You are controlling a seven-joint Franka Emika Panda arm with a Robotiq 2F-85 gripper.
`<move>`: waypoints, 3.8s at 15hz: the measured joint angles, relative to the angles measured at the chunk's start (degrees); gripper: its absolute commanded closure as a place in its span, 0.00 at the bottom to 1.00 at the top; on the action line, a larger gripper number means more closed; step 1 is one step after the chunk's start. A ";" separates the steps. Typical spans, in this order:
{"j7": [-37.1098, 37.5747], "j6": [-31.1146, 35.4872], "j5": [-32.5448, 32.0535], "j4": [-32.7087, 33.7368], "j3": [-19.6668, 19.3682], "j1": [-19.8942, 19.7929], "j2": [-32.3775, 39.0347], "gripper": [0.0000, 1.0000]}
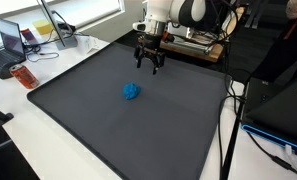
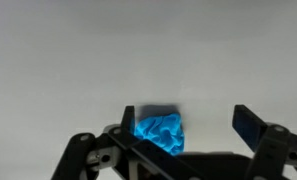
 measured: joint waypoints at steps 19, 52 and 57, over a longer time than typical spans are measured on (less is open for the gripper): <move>5.37 0.56 -8.80 7.85 2.03 -2.98 6.17 0.00; 28.15 19.86 -38.60 7.17 3.70 -12.89 17.31 0.00; 28.17 19.58 -39.51 6.01 3.71 -13.19 16.75 0.00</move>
